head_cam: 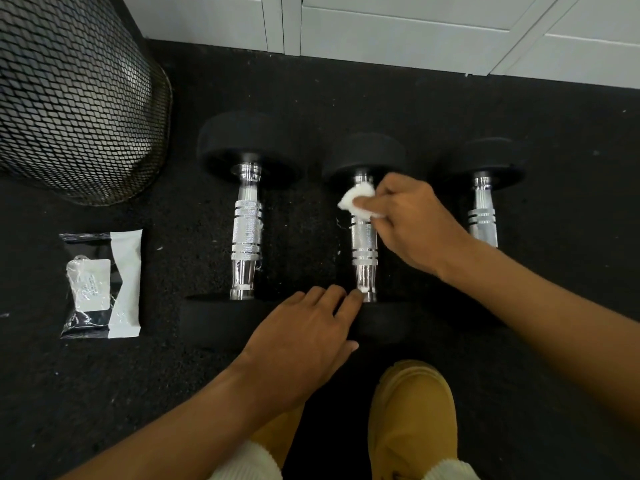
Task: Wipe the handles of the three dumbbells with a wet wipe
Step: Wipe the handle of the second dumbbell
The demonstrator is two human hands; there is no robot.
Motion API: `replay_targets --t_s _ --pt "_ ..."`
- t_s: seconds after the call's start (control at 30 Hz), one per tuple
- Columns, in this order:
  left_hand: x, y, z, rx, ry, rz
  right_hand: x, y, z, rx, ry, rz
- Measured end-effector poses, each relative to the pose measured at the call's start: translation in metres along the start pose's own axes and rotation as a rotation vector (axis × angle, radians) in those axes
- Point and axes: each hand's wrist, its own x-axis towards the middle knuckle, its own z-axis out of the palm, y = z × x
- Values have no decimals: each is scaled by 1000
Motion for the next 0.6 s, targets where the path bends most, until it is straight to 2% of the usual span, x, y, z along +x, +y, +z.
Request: replay_targets --t_s 0.1,0.17,0.27,0.47,0.6 --pt "0 0 -1 1 7 8 -34 -1 -1 163 -165 -38" --pt "0 0 -1 -3 3 7 -52 -2 -3 320 -332 61" --pt "0 2 -2 -6 7 4 -57 6 -2 425 -437 166" --pt "0 0 -1 8 14 5 -48 -3 -1 101 -244 -147" --pt "0 0 -2 18 10 -3 -24 5 3 20 -56 -81"
